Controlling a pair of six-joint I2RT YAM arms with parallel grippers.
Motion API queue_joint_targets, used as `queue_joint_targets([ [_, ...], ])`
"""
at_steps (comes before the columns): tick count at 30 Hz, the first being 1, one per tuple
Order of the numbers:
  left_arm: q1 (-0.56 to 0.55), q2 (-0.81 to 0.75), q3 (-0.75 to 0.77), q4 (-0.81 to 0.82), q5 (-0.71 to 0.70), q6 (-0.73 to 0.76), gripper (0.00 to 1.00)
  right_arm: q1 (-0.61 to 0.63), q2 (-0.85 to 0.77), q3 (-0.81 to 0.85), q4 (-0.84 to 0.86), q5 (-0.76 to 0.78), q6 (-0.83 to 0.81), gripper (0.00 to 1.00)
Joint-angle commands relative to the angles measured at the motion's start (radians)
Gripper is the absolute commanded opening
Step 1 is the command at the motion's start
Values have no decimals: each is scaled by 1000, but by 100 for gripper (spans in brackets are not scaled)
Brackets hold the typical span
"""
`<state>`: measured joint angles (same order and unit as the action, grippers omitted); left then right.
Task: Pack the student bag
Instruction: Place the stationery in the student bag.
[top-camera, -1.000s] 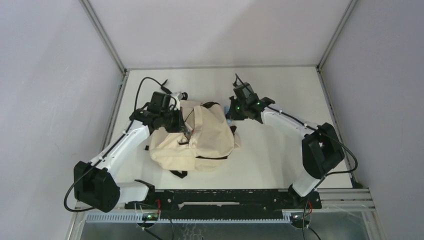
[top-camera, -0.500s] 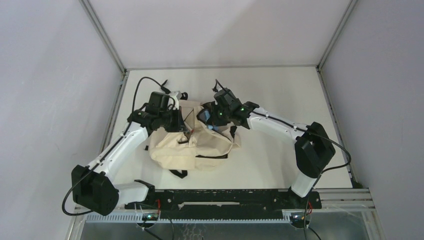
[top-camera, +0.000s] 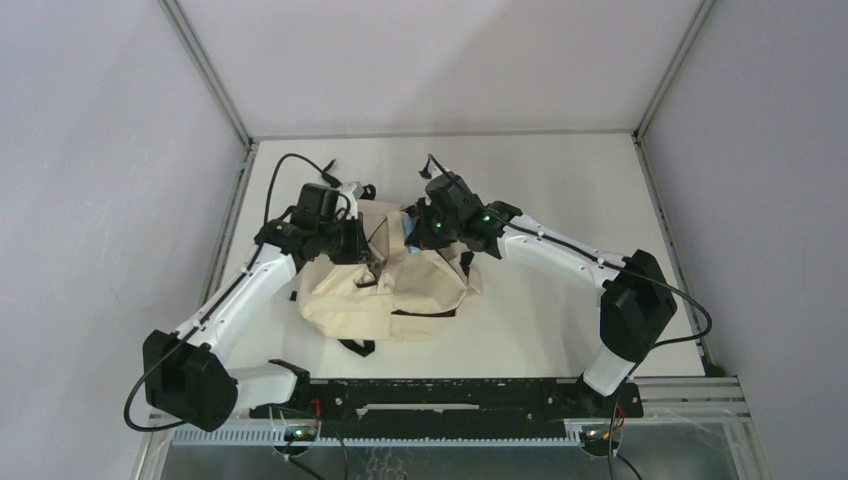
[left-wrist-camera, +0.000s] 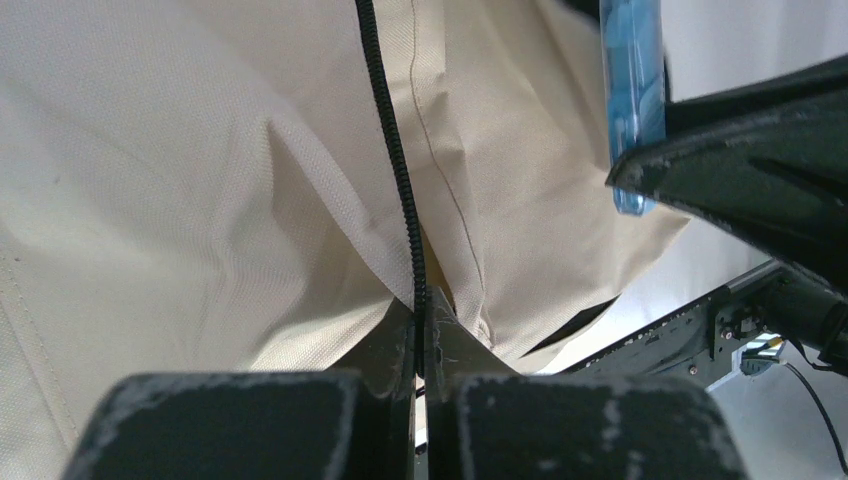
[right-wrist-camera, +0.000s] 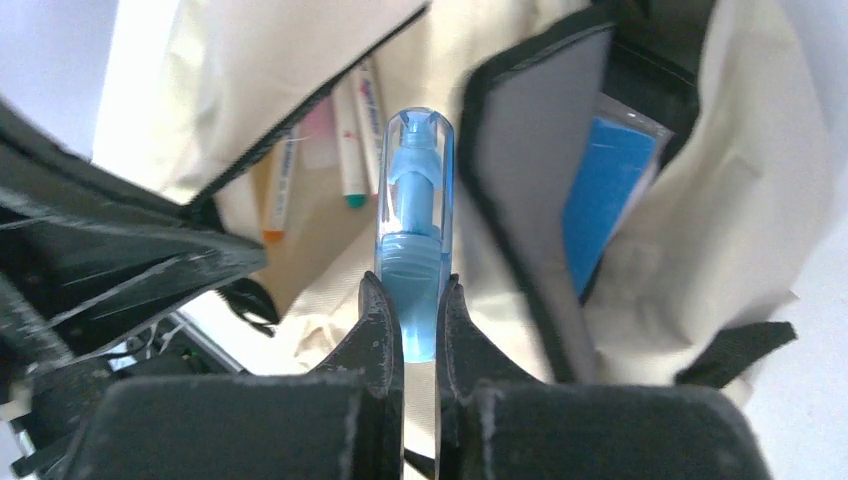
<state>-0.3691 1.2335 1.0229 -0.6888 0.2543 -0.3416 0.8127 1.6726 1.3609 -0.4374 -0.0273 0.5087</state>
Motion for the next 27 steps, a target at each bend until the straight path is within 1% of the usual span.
queue_joint_targets([
  [1, -7, -36, -14, 74, 23, -8, 0, 32, -9, 79, 39, -16, -27, 0],
  [5, -7, -43, -17, 68, 16, -4, 0, 48, 50, 114, 42, -21, -27, 0],
  [8, -7, -53, -16, 65, 9, -4, 0, 46, 109, 156, 13, -30, -15, 0],
  [15, -4, -77, -20, 58, -17, -2, 0, 45, 244, 277, -54, -109, -5, 0],
  [19, -4, -78, -22, 58, -14, -3, 0, 48, 302, 316, -51, -152, -6, 0],
  [23, -4, -67, -26, 60, -8, -2, 0, 60, 369, 425, -62, -207, -19, 0],
  [24, -4, -64, -26, 60, -8, -2, 0, 65, 379, 447, -51, -226, -22, 3],
  [25, -3, -61, -26, 60, -7, -3, 0, 69, 391, 467, -50, -230, -21, 13],
  [26, -3, -59, -26, 60, -7, -3, 0, 73, 397, 484, -55, -223, -18, 33],
  [27, -3, -59, -24, 60, -8, -4, 0, 74, 397, 488, -55, -217, -17, 47],
])
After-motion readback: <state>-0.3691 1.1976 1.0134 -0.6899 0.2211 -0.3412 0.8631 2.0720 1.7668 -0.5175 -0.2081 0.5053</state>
